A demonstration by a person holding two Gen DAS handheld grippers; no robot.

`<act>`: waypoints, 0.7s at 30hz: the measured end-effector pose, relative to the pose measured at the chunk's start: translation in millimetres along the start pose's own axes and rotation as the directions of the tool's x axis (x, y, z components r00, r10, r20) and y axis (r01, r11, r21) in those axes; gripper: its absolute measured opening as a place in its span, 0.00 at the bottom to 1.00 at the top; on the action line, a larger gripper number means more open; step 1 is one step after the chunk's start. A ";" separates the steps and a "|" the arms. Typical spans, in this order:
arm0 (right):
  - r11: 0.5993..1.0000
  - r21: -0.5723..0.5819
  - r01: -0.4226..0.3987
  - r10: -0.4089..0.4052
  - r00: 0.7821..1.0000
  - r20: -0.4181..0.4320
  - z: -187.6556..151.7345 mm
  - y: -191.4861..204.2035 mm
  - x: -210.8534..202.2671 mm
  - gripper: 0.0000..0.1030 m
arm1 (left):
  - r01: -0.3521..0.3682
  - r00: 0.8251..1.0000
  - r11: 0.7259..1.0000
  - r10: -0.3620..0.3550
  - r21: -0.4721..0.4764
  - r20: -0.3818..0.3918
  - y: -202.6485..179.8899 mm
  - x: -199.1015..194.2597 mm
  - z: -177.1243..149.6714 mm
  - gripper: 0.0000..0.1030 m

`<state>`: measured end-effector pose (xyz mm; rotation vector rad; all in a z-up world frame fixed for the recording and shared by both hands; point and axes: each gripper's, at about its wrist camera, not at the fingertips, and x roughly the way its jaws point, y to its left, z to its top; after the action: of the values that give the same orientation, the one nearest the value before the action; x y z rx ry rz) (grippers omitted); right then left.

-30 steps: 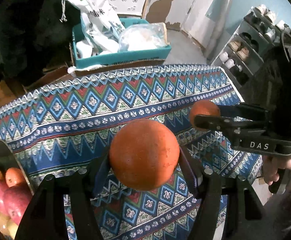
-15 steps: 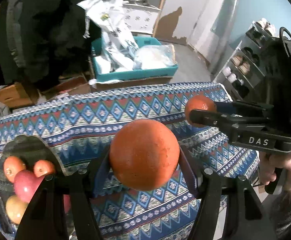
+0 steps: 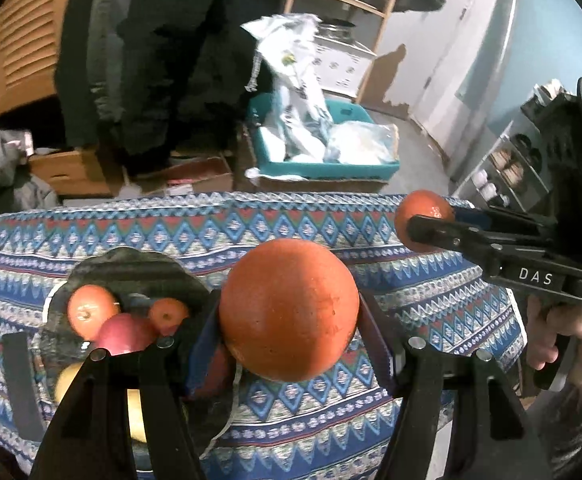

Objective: Organize fruits
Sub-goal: 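Lift and carry both oranges in both tools toward the glass bowl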

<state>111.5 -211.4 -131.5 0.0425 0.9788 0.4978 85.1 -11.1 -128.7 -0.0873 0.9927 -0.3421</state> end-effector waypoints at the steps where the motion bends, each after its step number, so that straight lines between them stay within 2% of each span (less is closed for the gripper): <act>1: 1.000 -0.004 -0.002 0.002 1.000 -0.001 2.1 4.1 1.9 0.45 | -0.005 1.000 1.000 0.005 -0.004 0.005 3.7 -2.3 0.4 0.65; 9: 0.999 -0.041 -0.031 0.031 0.999 -0.010 14.9 36.4 15.3 0.45 | -0.044 0.999 0.998 0.046 -0.055 0.024 43.7 -22.2 -4.1 0.65; 21: 0.994 -0.080 -0.069 0.065 0.997 -0.051 29.9 74.8 47.5 0.45 | -0.118 0.992 0.982 0.122 -0.149 0.018 108.4 -30.2 -16.7 0.65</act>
<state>128.3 -119.4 -132.7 -0.0099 1.0064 0.6028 82.5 102.2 -138.1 -0.1652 0.9908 -0.1564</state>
